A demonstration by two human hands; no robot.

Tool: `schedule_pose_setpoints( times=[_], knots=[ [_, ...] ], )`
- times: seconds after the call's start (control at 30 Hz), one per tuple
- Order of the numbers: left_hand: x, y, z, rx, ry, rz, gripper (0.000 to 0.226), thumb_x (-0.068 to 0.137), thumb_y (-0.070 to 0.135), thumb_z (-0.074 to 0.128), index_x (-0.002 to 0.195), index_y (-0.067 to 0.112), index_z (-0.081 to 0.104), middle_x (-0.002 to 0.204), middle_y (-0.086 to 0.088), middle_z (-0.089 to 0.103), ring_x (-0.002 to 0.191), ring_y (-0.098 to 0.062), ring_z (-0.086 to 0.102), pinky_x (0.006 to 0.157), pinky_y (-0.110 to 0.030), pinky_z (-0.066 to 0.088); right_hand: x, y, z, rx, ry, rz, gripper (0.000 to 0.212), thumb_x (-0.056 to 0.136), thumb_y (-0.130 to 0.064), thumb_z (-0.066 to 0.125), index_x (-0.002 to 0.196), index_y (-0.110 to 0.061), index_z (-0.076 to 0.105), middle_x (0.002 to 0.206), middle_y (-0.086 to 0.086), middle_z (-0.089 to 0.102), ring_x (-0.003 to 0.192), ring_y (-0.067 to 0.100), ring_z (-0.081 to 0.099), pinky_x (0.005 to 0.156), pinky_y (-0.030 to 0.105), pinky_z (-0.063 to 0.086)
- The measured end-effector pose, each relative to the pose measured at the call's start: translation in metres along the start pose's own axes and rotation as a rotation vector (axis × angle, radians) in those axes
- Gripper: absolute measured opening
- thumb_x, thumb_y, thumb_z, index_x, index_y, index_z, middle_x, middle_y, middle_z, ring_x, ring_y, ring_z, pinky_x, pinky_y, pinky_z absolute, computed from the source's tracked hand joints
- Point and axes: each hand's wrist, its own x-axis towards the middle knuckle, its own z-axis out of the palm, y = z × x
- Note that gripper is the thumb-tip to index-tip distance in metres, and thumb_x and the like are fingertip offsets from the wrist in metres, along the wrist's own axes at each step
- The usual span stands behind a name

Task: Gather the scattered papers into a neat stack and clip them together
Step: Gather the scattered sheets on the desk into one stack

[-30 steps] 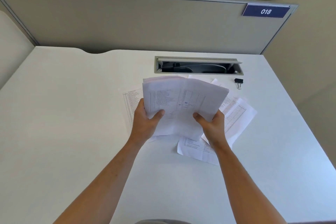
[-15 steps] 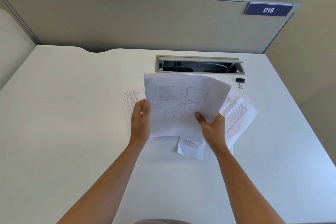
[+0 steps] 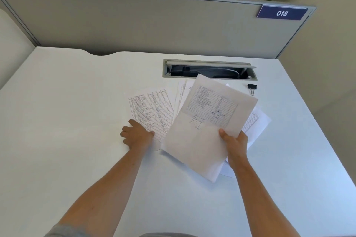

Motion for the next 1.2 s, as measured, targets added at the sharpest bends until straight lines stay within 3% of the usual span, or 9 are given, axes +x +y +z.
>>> schedule_pose_setpoints(
  times=[0.1,0.3,0.43,0.57,0.73,0.87,1.0,1.1,1.2],
  knots=[
    [0.006,0.002,-0.002,-0.030,-0.028,-0.010,0.090,0.074,0.034,0.082,0.139,0.009,0.025,0.132,-0.023,0.039,0.121,-0.037,0.041,0.089,-0.044,0.047,0.001,0.007,-0.005,-0.003,0.019,0.056,0.029,0.084,-0.001,0.070,0.111,-0.013,0.069,0.105,0.006,0.075,0.097,0.028,0.071,0.086,0.050,0.058],
    [0.006,-0.002,-0.004,-0.247,-0.046,-0.054,0.102,0.070,0.015,0.086,0.145,0.015,0.016,0.133,-0.025,0.036,0.117,-0.043,0.048,0.086,-0.047,0.049,-0.003,0.020,-0.010,-0.025,0.007,0.095,0.029,0.084,0.001,0.069,0.110,-0.013,0.069,0.105,0.006,0.075,0.099,0.029,0.071,0.083,0.042,0.057],
    [0.008,-0.007,-0.008,-0.411,-0.075,-0.038,0.102,0.073,0.005,0.082,0.149,0.013,0.016,0.135,-0.026,0.046,0.121,-0.045,0.051,0.092,-0.050,0.048,-0.004,0.025,-0.010,-0.036,-0.001,0.130,0.028,0.085,0.003,0.068,0.110,-0.011,0.068,0.104,0.007,0.075,0.097,0.028,0.070,0.079,0.039,0.057],
    [0.011,-0.029,-0.013,-0.572,-0.063,-0.061,0.070,0.077,0.004,0.074,0.138,0.005,0.040,0.132,-0.021,0.054,0.119,-0.040,0.054,0.091,-0.045,0.050,-0.003,0.030,-0.011,-0.070,-0.024,0.163,0.028,0.085,0.002,0.068,0.111,-0.009,0.069,0.102,0.007,0.075,0.094,0.027,0.071,0.077,0.038,0.057],
    [0.007,-0.038,-0.055,-0.616,-0.068,0.236,0.040,0.079,0.005,0.072,0.116,0.012,0.059,0.109,-0.005,0.064,0.107,-0.032,0.062,0.083,-0.035,0.047,-0.002,0.039,-0.009,-0.112,-0.059,0.193,0.031,0.084,0.003,0.068,0.114,-0.007,0.069,0.104,0.009,0.076,0.095,0.030,0.072,0.081,0.043,0.059],
    [-0.007,-0.033,-0.109,-0.725,-0.224,0.496,0.039,0.073,0.015,0.076,0.110,0.021,0.064,0.106,0.001,0.072,0.101,-0.024,0.068,0.084,-0.037,0.053,0.001,0.043,-0.002,-0.157,-0.079,0.214,0.032,0.083,0.004,0.068,0.113,-0.008,0.069,0.105,0.008,0.075,0.095,0.030,0.071,0.083,0.046,0.059],
    [-0.032,-0.024,-0.143,-0.883,-0.511,0.712,0.049,0.077,0.014,0.074,0.124,0.017,0.060,0.121,-0.002,0.070,0.108,-0.018,0.068,0.087,-0.033,0.056,0.001,0.043,0.004,-0.168,-0.137,0.218,0.036,0.082,0.006,0.069,0.116,-0.007,0.068,0.108,0.008,0.075,0.097,0.029,0.072,0.085,0.046,0.059],
    [-0.035,-0.022,-0.134,-1.012,-0.636,0.679,0.055,0.078,0.003,0.073,0.129,0.012,0.054,0.127,-0.010,0.067,0.113,-0.025,0.066,0.090,-0.039,0.056,-0.002,0.042,0.010,-0.115,-0.181,0.227,0.039,0.083,0.008,0.068,0.118,-0.007,0.066,0.108,0.009,0.075,0.098,0.030,0.071,0.082,0.045,0.059],
    [-0.033,-0.024,-0.109,-1.061,-0.730,0.571,0.056,0.077,-0.005,0.072,0.127,0.010,0.054,0.123,-0.011,0.068,0.111,-0.027,0.066,0.084,-0.036,0.057,-0.005,0.040,0.014,-0.064,-0.234,0.257,0.040,0.080,0.006,0.074,0.117,-0.007,0.066,0.109,0.013,0.075,0.099,0.033,0.072,0.084,0.052,0.059]
  ],
)
